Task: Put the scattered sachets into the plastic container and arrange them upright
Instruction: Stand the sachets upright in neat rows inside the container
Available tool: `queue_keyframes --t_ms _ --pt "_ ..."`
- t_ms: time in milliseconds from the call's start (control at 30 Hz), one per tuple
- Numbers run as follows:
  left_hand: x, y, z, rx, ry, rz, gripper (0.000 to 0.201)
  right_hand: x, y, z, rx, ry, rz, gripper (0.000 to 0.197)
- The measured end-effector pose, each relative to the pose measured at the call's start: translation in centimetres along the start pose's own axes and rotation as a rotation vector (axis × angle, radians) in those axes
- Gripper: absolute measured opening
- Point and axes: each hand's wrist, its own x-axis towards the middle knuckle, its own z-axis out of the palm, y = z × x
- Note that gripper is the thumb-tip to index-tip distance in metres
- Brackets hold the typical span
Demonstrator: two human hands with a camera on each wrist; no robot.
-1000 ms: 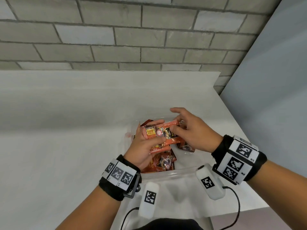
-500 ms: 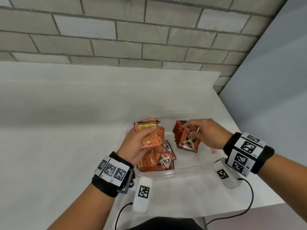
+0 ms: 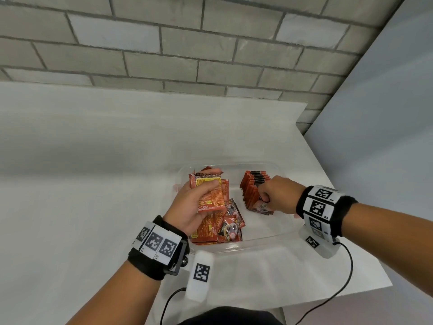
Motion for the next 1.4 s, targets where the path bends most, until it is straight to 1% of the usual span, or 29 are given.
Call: queue_keyframes --t_ms 267,467,500,600,767,867,967,1000,1033,1133,1167,1267,1400 --pt "-0.1 0.1 -0.1 -0.005 -0.005 0.010 0.037 0.5 -0.5 0.0 -0.158 -0.049 0.005 0.037" --pt "-0.1 0.0 -0.2 -0.008 -0.005 0.009 0.037 0.8 -0.7 0.0 -0.202 -0.073 0.007 0.038" --pt "-0.1 0.0 -0.2 -0.008 -0.006 0.009 0.036 0.8 -0.7 0.0 -0.208 -0.081 0.010 0.036" --pt "0.0 0.0 -0.2 -0.011 -0.002 0.008 0.037 0.7 -0.8 -0.1 -0.230 -0.103 0.016 0.016" --pt "0.1 0.0 -0.3 -0.012 0.003 0.003 0.038 0.9 -1.2 -0.6 -0.252 -0.146 0.019 0.007" --pt "0.1 -0.1 -0.4 -0.010 0.009 0.002 0.037 1.2 -1.4 -0.9 -0.297 -0.138 0.041 0.009" --pt "0.2 -0.1 -0.5 -0.011 0.012 0.002 0.038 1.4 -1.7 -1.0 -0.315 -0.138 0.032 0.030" --pt "0.2 -0.1 -0.5 -0.012 0.013 0.002 0.038 1.5 -1.8 -1.1 -0.318 -0.143 0.028 0.033" --pt "0.2 -0.1 -0.5 -0.012 0.012 0.004 0.038 1.5 -1.8 -1.1 -0.319 -0.147 0.027 0.032" --pt "0.1 -0.1 -0.5 -0.006 0.013 0.008 0.037 1.4 -1.9 -1.3 -0.322 -0.168 0.034 0.005" --pt "0.1 -0.1 -0.5 -0.004 0.015 0.007 0.038 1.4 -1.9 -1.3 -0.321 -0.171 0.034 0.009" --pt "0.1 0.0 -0.5 0.001 0.021 -0.001 0.042 1.3 -1.9 -1.3 -0.325 -0.166 0.035 0.010" --pt "0.1 0.0 -0.5 0.002 0.020 -0.007 0.040 1.2 -1.6 -1.1 -0.322 -0.144 0.051 0.016"
